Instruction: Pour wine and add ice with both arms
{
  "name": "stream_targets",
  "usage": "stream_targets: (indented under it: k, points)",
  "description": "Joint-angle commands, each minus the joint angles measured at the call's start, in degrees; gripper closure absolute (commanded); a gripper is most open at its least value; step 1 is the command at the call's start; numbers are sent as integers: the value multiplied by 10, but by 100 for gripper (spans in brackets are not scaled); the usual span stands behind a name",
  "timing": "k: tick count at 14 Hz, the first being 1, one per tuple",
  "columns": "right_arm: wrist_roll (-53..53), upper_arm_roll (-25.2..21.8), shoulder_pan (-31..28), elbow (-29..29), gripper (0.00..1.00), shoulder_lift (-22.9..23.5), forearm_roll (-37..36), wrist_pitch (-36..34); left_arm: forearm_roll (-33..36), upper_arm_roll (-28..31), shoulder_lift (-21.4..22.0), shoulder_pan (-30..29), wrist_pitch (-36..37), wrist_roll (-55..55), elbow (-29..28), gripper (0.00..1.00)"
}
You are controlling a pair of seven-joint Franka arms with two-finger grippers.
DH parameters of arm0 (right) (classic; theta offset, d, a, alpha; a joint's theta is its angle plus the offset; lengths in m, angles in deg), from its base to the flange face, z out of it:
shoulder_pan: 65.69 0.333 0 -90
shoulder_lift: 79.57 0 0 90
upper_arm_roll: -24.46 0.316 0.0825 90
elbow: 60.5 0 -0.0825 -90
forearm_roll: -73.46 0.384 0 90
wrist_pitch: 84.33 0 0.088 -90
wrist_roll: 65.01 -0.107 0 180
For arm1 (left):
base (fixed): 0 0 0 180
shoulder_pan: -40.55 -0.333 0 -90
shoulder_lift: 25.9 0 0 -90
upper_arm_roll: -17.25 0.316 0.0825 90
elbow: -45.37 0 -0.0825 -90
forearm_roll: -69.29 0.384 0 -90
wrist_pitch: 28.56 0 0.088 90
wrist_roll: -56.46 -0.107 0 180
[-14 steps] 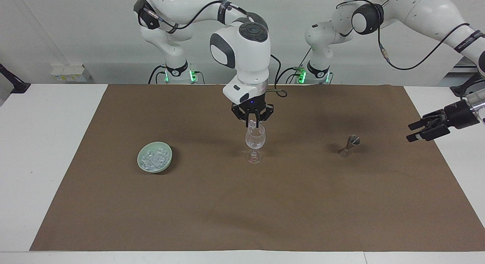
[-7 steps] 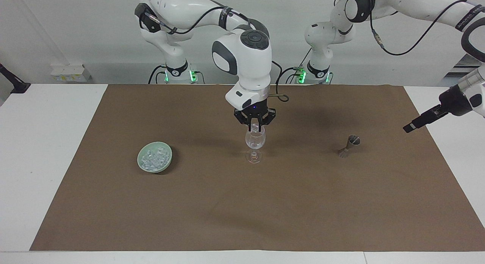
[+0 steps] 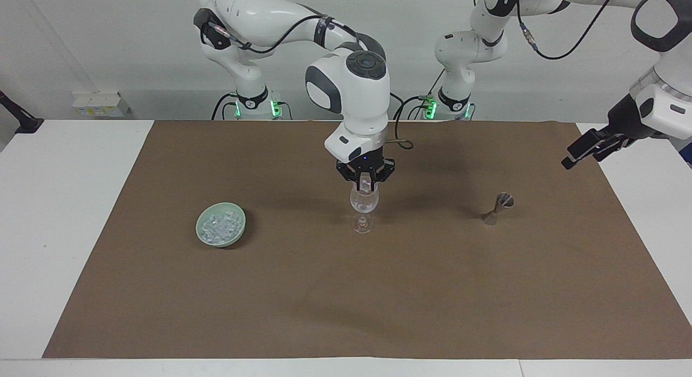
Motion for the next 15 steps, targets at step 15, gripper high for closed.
stream_targets:
  k: [15]
  points:
    - [-14, 12, -4, 3, 62, 2, -19, -11, 57, -60, 200, 18, -60, -16, -292, 0]
